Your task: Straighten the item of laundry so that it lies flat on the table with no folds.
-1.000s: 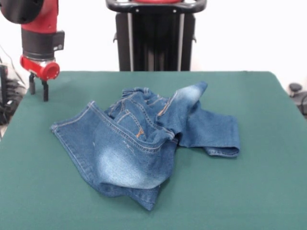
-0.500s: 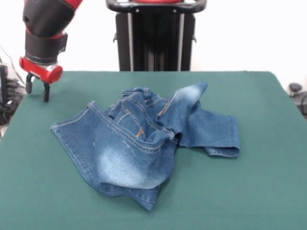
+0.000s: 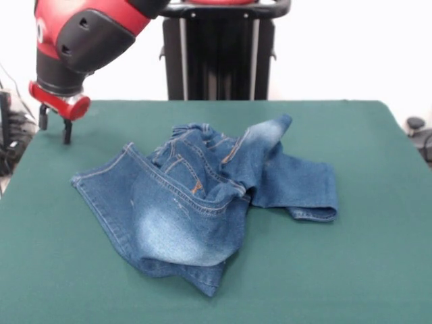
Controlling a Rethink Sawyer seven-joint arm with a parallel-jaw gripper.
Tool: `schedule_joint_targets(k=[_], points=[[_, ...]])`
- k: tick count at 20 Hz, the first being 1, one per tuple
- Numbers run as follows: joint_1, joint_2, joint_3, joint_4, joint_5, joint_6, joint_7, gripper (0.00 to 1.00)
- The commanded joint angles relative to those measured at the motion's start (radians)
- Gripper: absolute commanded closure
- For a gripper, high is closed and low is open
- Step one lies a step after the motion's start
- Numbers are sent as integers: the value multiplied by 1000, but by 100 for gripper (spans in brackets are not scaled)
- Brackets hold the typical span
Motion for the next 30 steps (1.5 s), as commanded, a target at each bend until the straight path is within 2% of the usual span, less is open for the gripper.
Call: schedule_joint_targets(k=[1, 7, 12, 18, 23, 30], points=[[36, -7, 55, -159, -19, -263, 333, 0], [31, -54, -30, -154, -75, -444, 343, 0], [48, -40, -74, -177, -49, -474, 372, 0], [77, -3, -99, -192, 10, -420, 398, 0], [88, 19, -77, -179, 73, -340, 368, 0], [115, 57, -78, -191, 155, -269, 415, 0]])
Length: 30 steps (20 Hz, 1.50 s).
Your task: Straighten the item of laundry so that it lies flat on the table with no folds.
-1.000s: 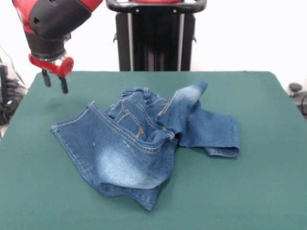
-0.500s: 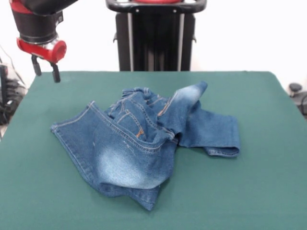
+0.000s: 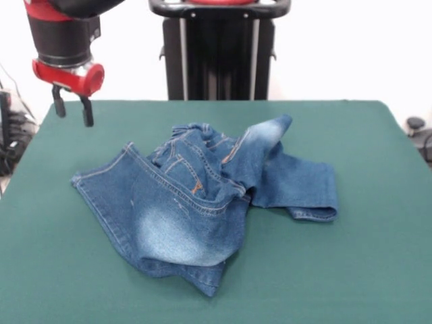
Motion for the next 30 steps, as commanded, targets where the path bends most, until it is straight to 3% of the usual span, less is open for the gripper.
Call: schedule_joint_targets(k=[1, 8, 17, 21, 26, 30], points=[[54, 127, 79, -90, 131, 131, 378, 0], [38, 158, 116, -91, 227, 255, 275, 0], [-56, 140, 250, -82, 423, 448, -95, 0], [-91, 127, 290, -82, 476, 473, -194, 0], [-69, 146, 253, -91, 443, 442, -121, 0], [-33, 152, 198, -86, 370, 359, 17, 0]])
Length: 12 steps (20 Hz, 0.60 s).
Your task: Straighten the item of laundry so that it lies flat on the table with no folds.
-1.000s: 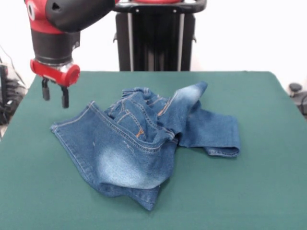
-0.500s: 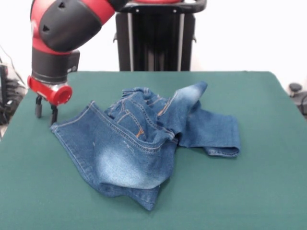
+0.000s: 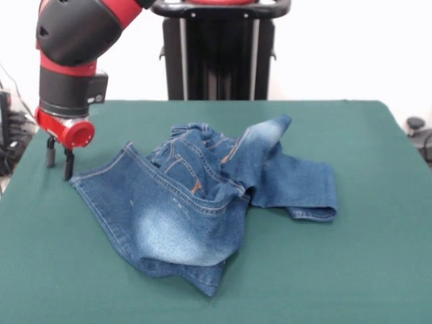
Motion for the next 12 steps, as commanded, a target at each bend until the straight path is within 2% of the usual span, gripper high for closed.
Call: schedule_joint_targets(k=[1, 12], points=[[44, 70, 124, -80, -15, -7, 54, 0], [92, 32, 56, -74, -143, -159, 268, 0]])
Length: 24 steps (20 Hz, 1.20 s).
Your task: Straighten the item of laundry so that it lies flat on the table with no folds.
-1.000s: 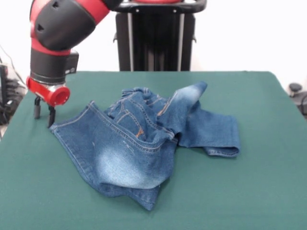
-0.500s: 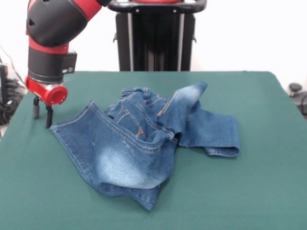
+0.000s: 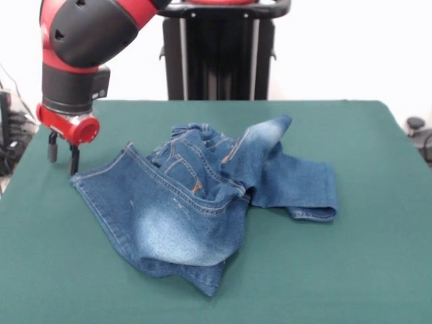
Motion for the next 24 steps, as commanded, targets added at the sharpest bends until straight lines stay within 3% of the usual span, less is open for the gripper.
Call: schedule_joint_targets(k=[1, 13, 19, 24], points=[[60, 27, 58, -74, -49, -141, 276, 0], [100, 10, 21, -72, -54, -197, 380, 0], [131, 92, -42, -87, 79, -174, 389, 0], [140, 126, -40, -104, 127, -122, 390, 0]])
